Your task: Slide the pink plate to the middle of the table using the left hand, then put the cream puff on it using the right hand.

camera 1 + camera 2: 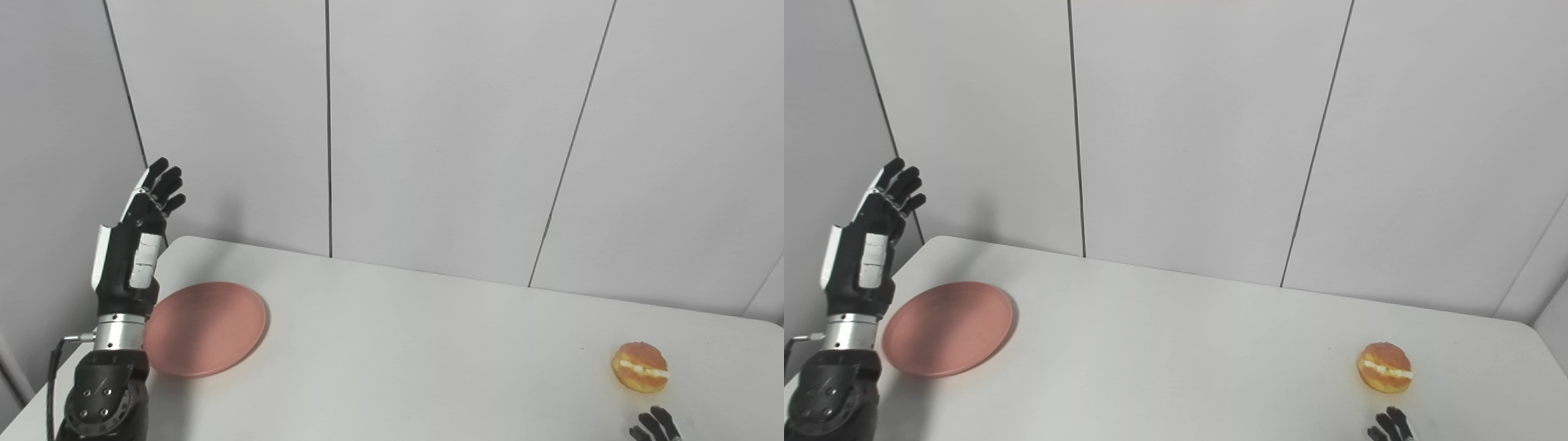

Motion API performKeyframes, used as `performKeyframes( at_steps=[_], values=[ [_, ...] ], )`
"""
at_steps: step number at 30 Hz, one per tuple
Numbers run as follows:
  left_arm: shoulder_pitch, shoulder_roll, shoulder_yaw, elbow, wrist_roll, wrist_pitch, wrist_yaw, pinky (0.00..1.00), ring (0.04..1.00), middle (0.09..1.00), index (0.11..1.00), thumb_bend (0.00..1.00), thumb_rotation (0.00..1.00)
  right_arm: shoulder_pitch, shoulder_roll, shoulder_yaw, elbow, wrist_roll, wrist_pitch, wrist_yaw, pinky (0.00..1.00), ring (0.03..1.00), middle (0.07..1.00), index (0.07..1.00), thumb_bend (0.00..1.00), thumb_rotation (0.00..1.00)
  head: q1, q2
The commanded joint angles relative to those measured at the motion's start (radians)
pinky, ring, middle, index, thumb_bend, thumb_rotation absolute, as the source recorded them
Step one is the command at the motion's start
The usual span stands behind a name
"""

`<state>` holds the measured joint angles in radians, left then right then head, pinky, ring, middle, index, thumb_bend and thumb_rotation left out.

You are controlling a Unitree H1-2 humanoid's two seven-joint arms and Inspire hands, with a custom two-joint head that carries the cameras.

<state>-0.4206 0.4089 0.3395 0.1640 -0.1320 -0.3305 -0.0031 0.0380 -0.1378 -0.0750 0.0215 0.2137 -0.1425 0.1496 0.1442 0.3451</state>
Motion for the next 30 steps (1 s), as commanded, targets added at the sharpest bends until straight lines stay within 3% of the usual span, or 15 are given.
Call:
performKeyframes(
  at_steps=[1,9,15,20,24,30],
  values=[
    [-0.038,0.03,0.005,0.002,0.006,-0.002,0.01,0.89,0.924,0.91,0.902,0.92,0.9,0.05,0.006,0.018,0.072,0.004,0.013,0.026,0.91,0.915,0.935,0.944,0.8,1.0,0.004,0.002],
    [-0.047,0.06,0.023,0.101,-0.011,0.005,0.012,0.93,0.942,0.916,0.907,0.99,0.86,0.048,0.003,0.02,0.073,0.003,0.017,0.026,0.91,0.917,0.937,0.946,0.82,1.0,0.007,0.004],
    [-0.06,0.067,0.047,0.165,-0.051,0.026,0.012,0.96,0.965,0.937,0.919,0.86,0.92,0.05,0.001,0.02,0.071,0.003,0.018,0.027,0.9,0.917,0.939,0.946,0.82,1.0,0.007,0.008],
    [-0.058,0.069,0.057,0.212,-0.061,0.041,0.012,1.0,0.971,0.936,0.931,0.92,0.92,0.05,-0.001,0.02,0.068,0.003,0.021,0.027,0.9,0.915,0.94,0.945,0.81,1.0,0.008,0.012],
    [-0.06,0.078,0.058,0.271,-0.049,0.022,0.016,0.97,0.961,0.921,0.935,0.94,0.92,0.051,-0.002,0.021,0.067,0.0,0.022,0.026,0.9,0.913,0.939,0.943,0.81,1.0,0.009,0.015],
    [-0.069,0.1,0.062,0.382,-0.054,-0.02,0.003,0.77,0.909,0.881,0.9,1.0,0.88,0.052,-0.004,0.021,0.066,0.003,0.026,0.027,0.9,0.917,0.945,0.949,0.81,1.0,0.007,0.021]
  ],
)
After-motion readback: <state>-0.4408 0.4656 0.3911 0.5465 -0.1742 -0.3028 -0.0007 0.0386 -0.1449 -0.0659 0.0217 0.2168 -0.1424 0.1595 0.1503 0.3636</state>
